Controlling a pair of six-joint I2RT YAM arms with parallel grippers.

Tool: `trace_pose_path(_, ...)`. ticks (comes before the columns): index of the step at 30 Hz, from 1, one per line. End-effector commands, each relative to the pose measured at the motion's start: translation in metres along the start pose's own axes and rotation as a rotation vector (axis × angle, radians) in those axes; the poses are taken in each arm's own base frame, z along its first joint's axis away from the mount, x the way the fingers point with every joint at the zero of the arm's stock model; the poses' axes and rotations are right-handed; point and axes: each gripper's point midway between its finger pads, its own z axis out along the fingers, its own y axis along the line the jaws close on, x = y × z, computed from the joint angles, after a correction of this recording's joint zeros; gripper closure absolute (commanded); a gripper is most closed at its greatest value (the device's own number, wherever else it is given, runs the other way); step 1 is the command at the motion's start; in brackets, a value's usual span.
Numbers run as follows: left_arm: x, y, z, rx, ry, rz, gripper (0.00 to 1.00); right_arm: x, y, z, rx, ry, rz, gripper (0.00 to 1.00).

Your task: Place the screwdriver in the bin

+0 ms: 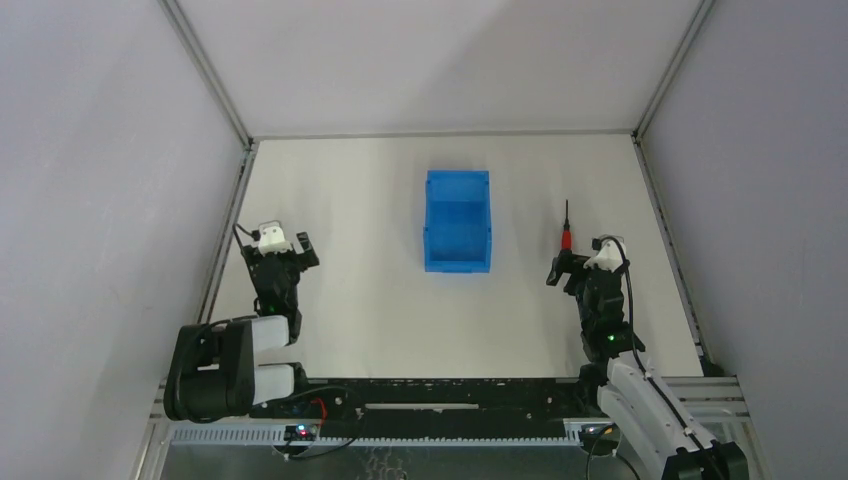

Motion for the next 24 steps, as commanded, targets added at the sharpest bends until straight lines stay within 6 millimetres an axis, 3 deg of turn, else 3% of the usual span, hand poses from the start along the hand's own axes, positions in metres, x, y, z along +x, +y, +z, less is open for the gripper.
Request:
trace_pose_path(1, -0.04, -0.004, 0.009, 0.012, -0.123, -0.021, 0.0, -0.025, 0.002, 0.001, 0.007, -0.064, 0.051, 0.0)
trace_pose_path(8, -0.04, -0.003, 0.009, 0.01, -0.123, -0.02, 0.0, -0.08, 0.006, 0.001, 0.081, 0.06, 0.029, 0.0)
trace_pose_path(13, -0.04, -0.004, 0.009, 0.011, -0.123, -0.019, 0.0, -0.09, 0.012, 0.017, 0.124, 0.383, -0.02, 0.0)
trace_pose_path(14, -0.04, -0.003, 0.009, 0.01, -0.121, -0.02, 0.0, -0.08, 0.011, 0.027, 0.138, 0.469, -0.029, 0.01)
trace_pose_path(15, -0.04, -0.004, 0.009, 0.011, -0.122, -0.021, 0.0, -0.084, 0.01, 0.033, 0.142, 0.496, -0.022, 0.01)
trace_pose_path(17, -0.04, -0.004, 0.009, 0.011, -0.122, -0.02, 0.0, -0.072, 0.009, 0.053, 0.132, 0.592, -0.028, 0.03)
trace_pose_path(24, -0.04, -0.004, 0.009, 0.011, -0.122, -0.02, 0.0, -0.039, 0.002, 0.101, 0.126, 0.763, -0.038, 0.08)
